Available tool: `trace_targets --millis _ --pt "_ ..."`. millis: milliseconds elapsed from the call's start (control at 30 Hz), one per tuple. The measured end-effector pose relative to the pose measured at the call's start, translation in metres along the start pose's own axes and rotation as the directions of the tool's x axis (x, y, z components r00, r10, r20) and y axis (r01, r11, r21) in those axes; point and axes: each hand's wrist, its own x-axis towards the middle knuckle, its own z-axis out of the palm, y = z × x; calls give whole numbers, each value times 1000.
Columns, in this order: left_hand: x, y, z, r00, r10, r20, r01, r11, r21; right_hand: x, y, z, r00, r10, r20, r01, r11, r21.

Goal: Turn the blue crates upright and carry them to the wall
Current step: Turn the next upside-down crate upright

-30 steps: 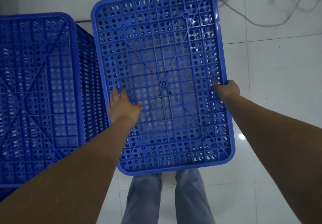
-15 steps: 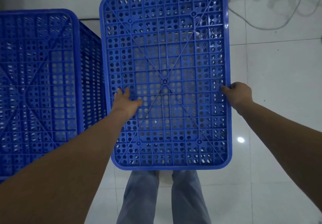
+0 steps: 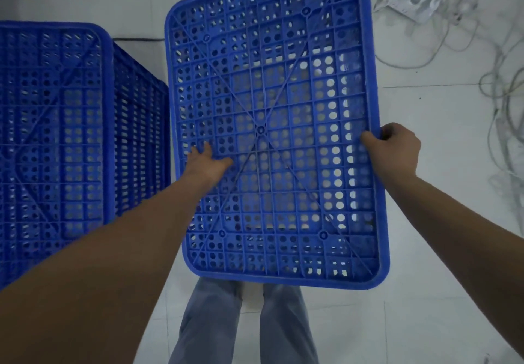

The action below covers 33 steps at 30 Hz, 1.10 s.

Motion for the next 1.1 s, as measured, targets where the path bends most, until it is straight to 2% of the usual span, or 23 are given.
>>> trace_targets --millis 167,267,600,900,1100 --pt "-4 17 -1 989 -135 53 145 935 -323 -19 -20 -7 996 -80 -32 82 995 60" --pt "-7 20 -3 988 -118 97 148 891 -429 -35 -36 -6 993 -111 -48 116 986 119" --pt "-18 16 -14 995 -71 76 101 823 -560 -100 -93 26 988 -154 5 147 955 258" --pt "-33 -19 -31 1000 5 -3 -6 774 -634 -138 -132 63 929 -330 166 313 942 125" --pt "-33 -24 -39 998 55 40 -17 773 -634 -144 -143 76 920 -360 157 355 933 60"
